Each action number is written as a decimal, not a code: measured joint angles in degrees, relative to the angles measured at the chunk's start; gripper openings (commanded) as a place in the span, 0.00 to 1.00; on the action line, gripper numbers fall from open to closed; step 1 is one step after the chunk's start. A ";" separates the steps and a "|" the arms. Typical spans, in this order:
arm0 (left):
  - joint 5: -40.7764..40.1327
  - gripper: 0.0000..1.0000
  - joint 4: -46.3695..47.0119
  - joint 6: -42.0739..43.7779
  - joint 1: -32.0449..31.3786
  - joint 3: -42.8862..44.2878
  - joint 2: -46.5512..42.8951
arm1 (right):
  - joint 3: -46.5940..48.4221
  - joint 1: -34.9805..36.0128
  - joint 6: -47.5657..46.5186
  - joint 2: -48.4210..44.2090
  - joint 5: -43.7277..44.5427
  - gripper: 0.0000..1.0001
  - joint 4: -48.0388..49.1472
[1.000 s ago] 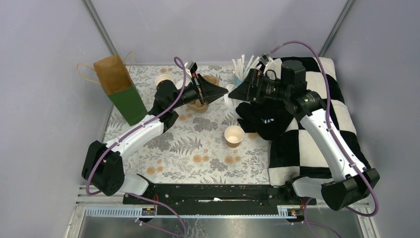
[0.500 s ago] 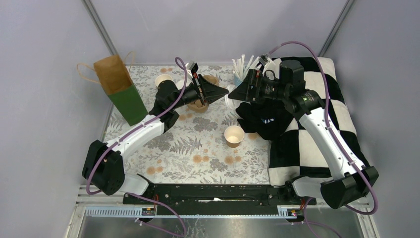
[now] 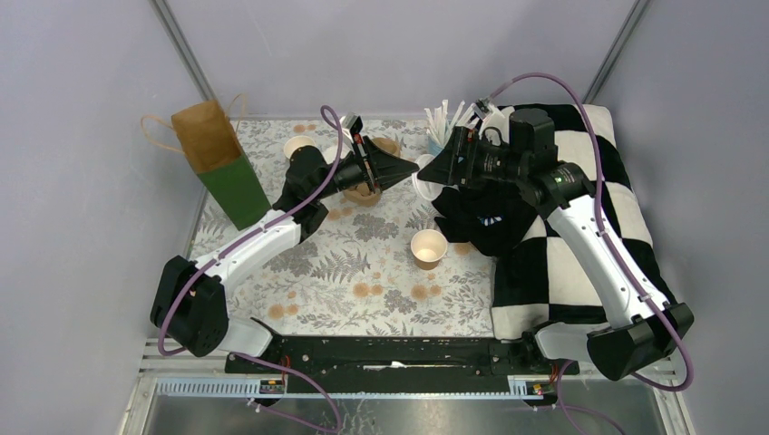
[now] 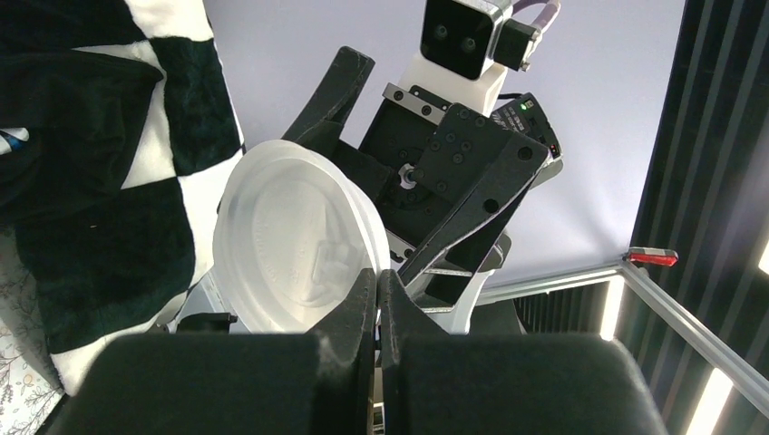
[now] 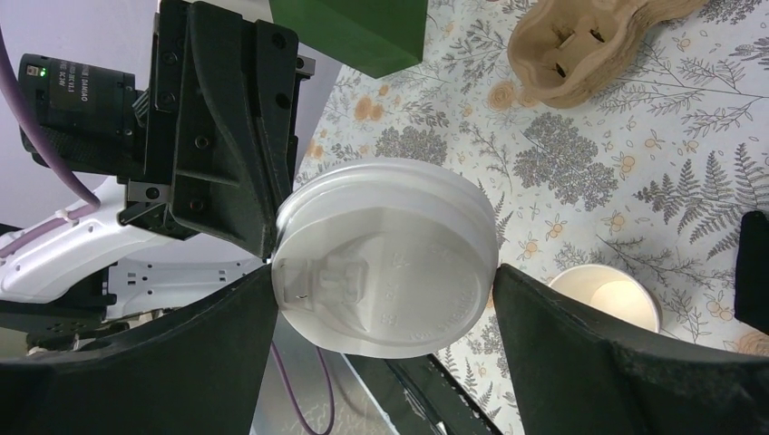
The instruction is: Pack the takeout coffee
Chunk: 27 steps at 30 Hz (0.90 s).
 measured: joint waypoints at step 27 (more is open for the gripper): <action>-1.70 0.54 -18.05 8.26 2.93 -4.44 -4.74 | -2.43 1.07 -1.75 0.13 8.74 0.85 -6.60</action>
